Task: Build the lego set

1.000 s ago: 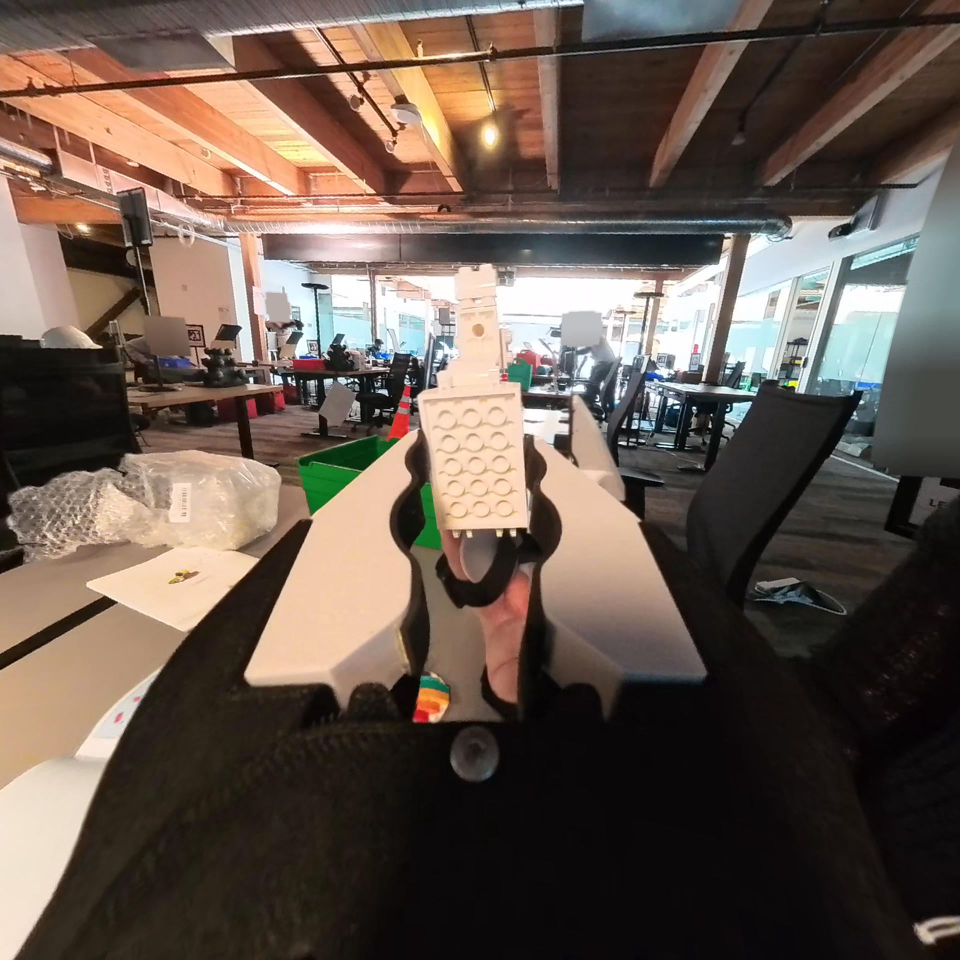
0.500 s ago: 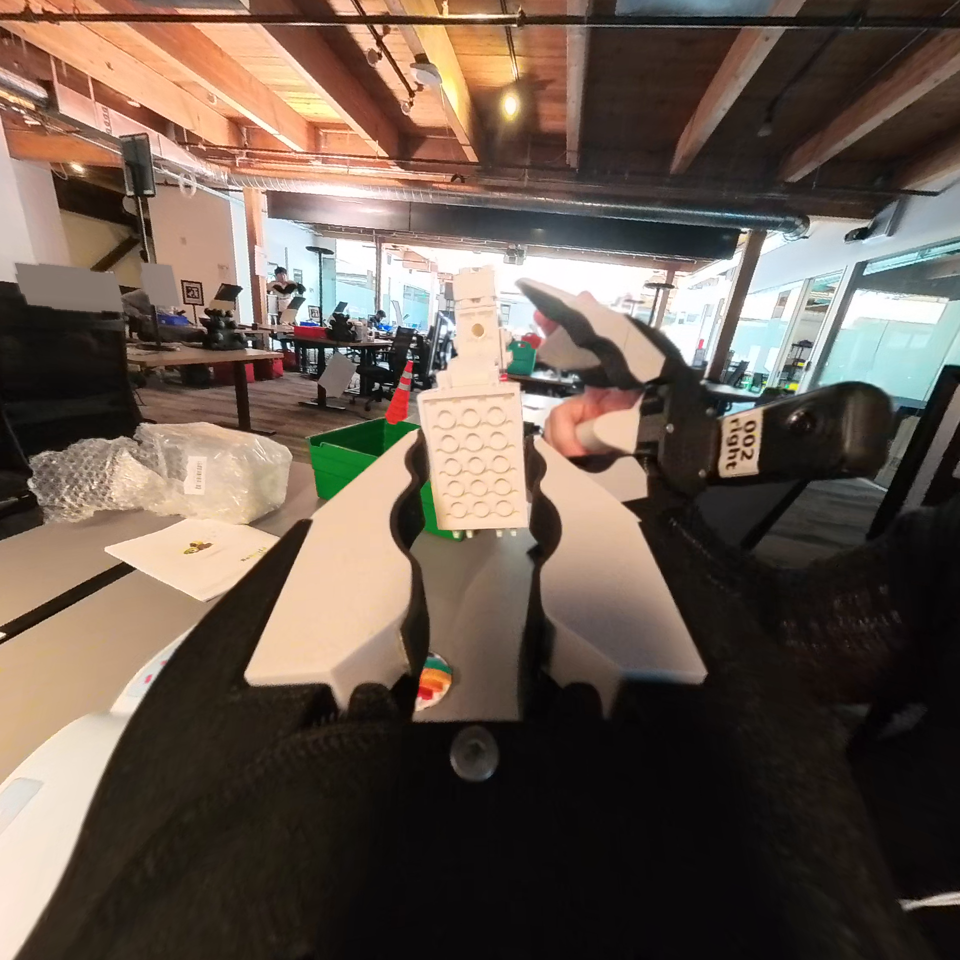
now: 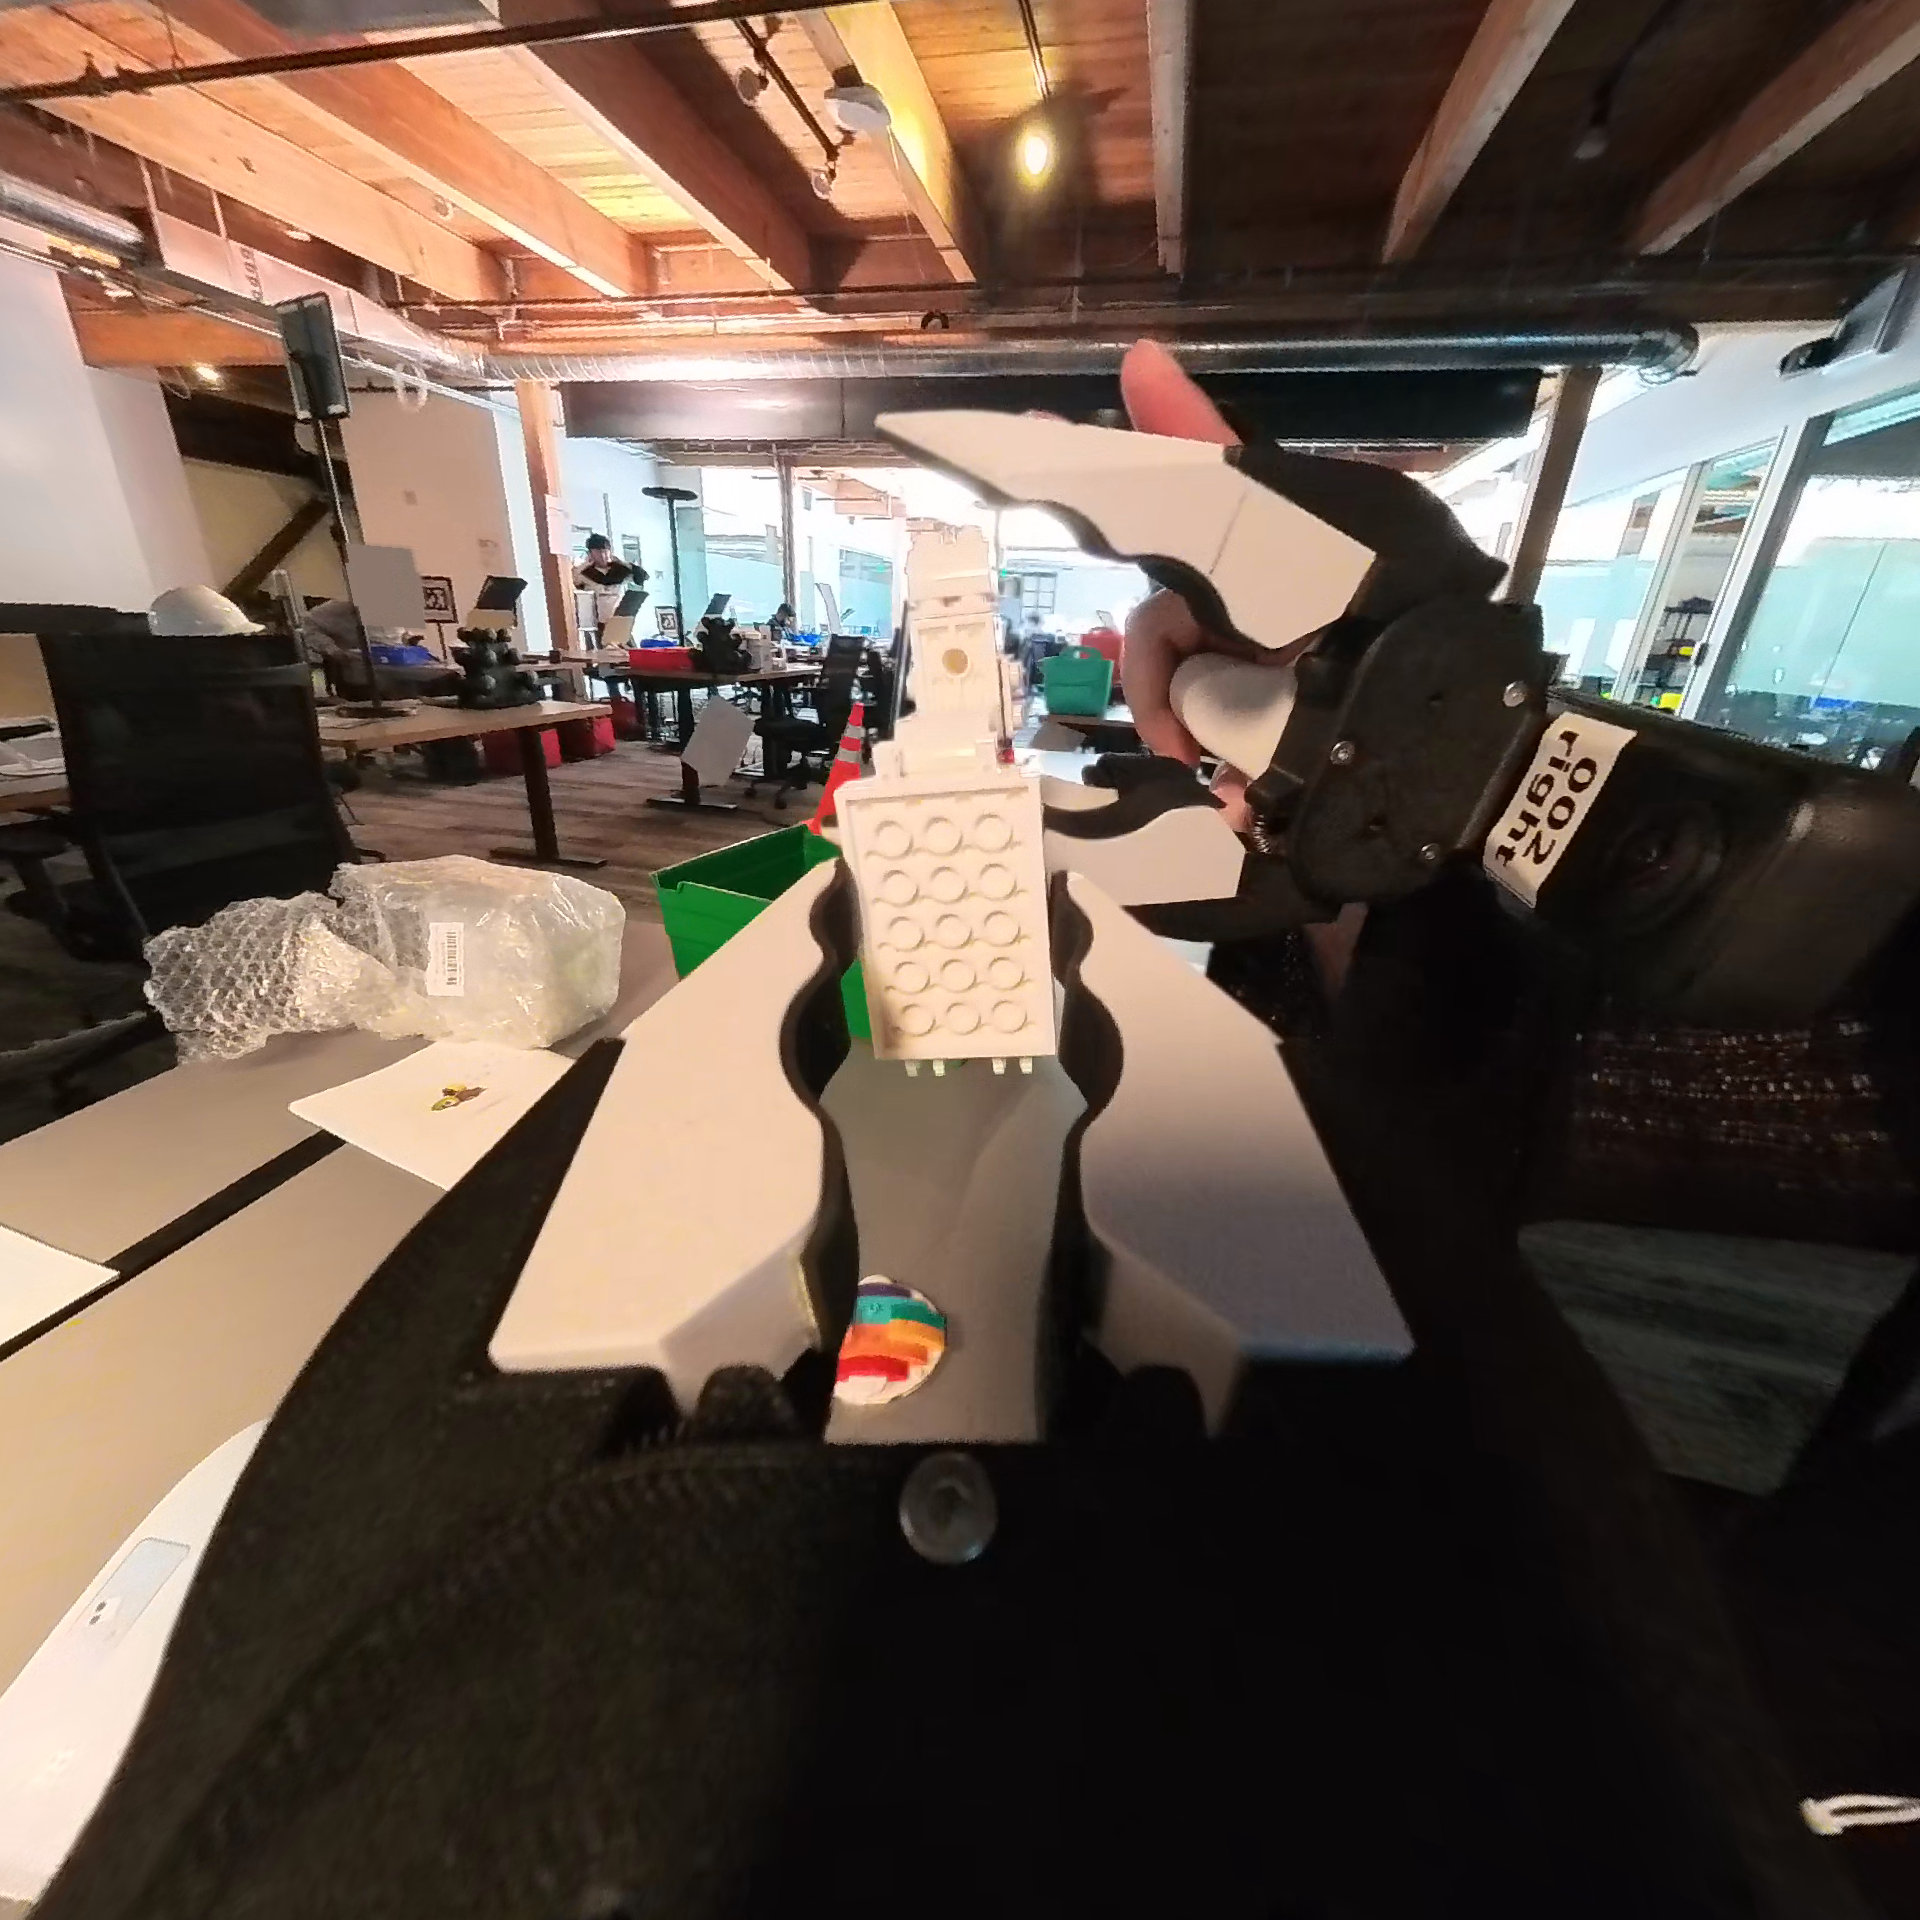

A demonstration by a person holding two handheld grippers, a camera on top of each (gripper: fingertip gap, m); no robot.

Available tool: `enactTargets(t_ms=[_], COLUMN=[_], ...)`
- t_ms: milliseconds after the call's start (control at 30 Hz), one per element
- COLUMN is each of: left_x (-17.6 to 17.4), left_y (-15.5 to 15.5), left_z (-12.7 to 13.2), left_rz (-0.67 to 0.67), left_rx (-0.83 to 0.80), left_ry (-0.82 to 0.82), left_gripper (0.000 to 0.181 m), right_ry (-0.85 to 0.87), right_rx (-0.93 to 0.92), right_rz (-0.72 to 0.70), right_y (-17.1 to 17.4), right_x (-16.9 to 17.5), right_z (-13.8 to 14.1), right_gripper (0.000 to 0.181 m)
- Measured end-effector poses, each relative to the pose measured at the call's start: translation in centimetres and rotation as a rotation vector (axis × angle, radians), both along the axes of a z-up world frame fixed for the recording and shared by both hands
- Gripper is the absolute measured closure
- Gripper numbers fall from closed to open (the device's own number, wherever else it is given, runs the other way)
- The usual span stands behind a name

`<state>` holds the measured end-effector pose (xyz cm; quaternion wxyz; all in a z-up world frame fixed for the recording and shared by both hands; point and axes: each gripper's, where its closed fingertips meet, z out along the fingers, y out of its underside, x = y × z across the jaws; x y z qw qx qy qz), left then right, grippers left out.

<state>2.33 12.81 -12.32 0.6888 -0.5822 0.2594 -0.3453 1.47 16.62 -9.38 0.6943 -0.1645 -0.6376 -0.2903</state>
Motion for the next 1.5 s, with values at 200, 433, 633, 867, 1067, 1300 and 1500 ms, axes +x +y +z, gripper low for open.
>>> enactTargets(t_ms=[200,433,633,867,1067,1300,1500], left_x=[0.0,0.2,0.5,1.0,1.4,1.6,1.6], left_y=[0.1,0.1,-0.4,-1.6,-2.6,-3.4,-3.0], left_z=[-0.1,-0.4,-0.3,-0.3,-0.5,-0.7,-0.1], left_rz=[0.008,0.009,-0.039,-0.169,-0.298,-0.427,-0.364], left_rx=[0.004,0.007,0.008,-0.005,-0.049,-0.101,-0.097], left_ry=[0.013,0.03,0.041,0.039,0.017,-0.039,-0.073], left_gripper=[0.145,0.145,0.145,0.145,0.145,0.145,0.145], right_ry=[-0.02,-0.032,-0.022,-0.028,-0.058,-0.051,-0.017], right_rx=[0.023,0.055,0.076,0.083,0.025,-0.017,-0.002], right_rz=[-0.01,-0.006,0.099,0.23,0.332,0.398,0.367], right_y=[0.1,0.1,-0.9,-2.7,-4.2,-5.2,-5.0], right_x=[0.0,0.5,0.7,1.3,1.6,1.9,2.0], right_z=[0.2,0.3,0.6,0.4,-0.2,-0.7,-0.4], right_gripper=[0.116,0.118,0.118,0.118,0.119,0.119,0.119])
